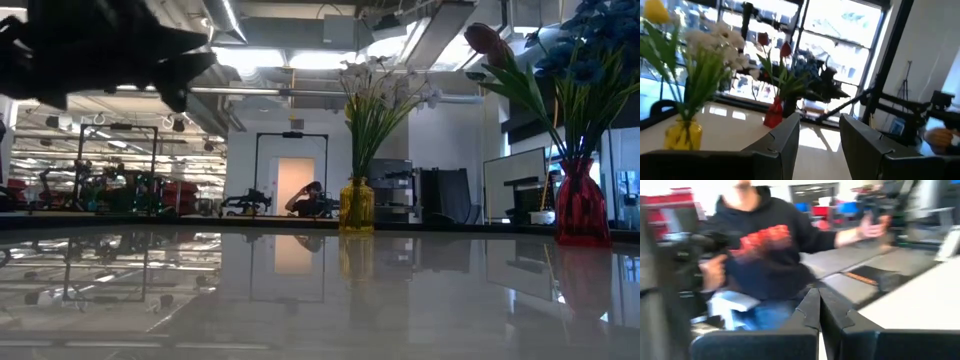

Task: Sort flowers into vase by color
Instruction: Return to Home Position

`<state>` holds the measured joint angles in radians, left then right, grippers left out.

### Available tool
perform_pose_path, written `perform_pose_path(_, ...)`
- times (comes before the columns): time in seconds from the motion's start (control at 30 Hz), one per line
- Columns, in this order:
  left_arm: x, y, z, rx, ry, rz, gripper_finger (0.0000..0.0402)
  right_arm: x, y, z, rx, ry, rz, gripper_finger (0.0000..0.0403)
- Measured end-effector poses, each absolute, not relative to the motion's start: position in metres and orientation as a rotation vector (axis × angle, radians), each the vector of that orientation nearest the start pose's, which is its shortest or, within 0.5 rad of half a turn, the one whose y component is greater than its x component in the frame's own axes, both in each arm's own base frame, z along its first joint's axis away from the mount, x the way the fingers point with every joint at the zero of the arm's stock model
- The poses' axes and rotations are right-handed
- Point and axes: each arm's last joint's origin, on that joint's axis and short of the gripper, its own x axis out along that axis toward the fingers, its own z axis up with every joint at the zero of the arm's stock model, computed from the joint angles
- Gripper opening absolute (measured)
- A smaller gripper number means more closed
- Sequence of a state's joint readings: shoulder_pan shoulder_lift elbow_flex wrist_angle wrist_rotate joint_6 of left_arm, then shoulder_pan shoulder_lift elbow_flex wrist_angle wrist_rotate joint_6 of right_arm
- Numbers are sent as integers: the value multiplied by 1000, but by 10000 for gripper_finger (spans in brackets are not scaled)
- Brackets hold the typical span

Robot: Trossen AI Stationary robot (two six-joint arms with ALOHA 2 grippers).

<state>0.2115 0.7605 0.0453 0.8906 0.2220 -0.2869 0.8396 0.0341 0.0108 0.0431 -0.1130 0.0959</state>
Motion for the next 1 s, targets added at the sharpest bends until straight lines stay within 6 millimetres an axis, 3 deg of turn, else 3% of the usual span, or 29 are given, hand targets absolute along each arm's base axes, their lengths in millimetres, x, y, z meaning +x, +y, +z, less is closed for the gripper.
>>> perform_pose_path(0.2, 132, 29, 183, -262, -190, -2, 135, 75, 65, 167, 96, 26, 705, 1)
perform_pose_path(0.47, 122, 32, 186, -233, -173, -120, 135, 88, 45, 168, 76, 3, 567, 1)
perform_pose_path(0.8, 117, 45, 177, -226, -113, 156, 135, 96, 23, 169, 80, -13, 382, 1)
perform_pose_path(1.0, 121, 35, 175, -181, -89, 193, 135, 97, 19, 169, 90, -12, 337, 1)
